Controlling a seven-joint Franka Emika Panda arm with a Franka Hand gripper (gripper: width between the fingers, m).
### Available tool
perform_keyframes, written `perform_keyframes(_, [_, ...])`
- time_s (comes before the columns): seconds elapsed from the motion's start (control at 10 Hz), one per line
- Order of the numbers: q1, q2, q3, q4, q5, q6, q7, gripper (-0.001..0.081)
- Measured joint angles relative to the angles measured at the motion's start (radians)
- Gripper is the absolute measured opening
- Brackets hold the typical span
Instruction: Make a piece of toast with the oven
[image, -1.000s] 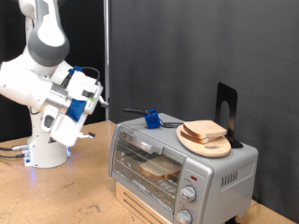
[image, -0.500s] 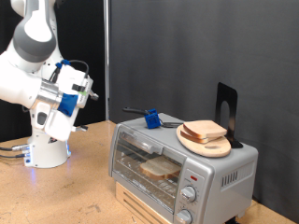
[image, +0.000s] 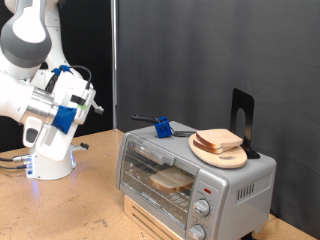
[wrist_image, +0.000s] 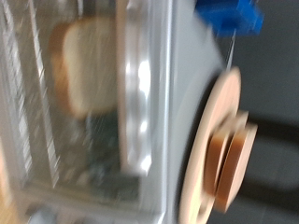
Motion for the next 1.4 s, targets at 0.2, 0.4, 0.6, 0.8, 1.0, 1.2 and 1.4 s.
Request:
perform_keyframes(0.2, [0.008,0.040,0.035,0.027,0.123,0.167,-0.003,0.0799])
perform_keyframes(0.4, [-0.001,0.046,0.017,0.043,0.051,0.003,-0.020,0.0799])
perform_keyframes(0.6, [-0.014,0.117,-0.010,0.145,-0.017,-0.219,-0.061,0.0799])
perform_keyframes(0.8, [-0.007,0.209,0.010,0.239,-0.023,-0.228,-0.048,0.0799])
perform_keyframes(1.0, [0.001,0.276,0.033,0.298,0.029,-0.149,-0.010,0.0799])
perform_keyframes(1.2, [0.007,0.296,0.041,0.314,0.036,-0.140,0.009,0.0799])
perform_keyframes(1.4, [-0.002,0.321,0.043,0.349,0.041,-0.313,0.003,0.0799])
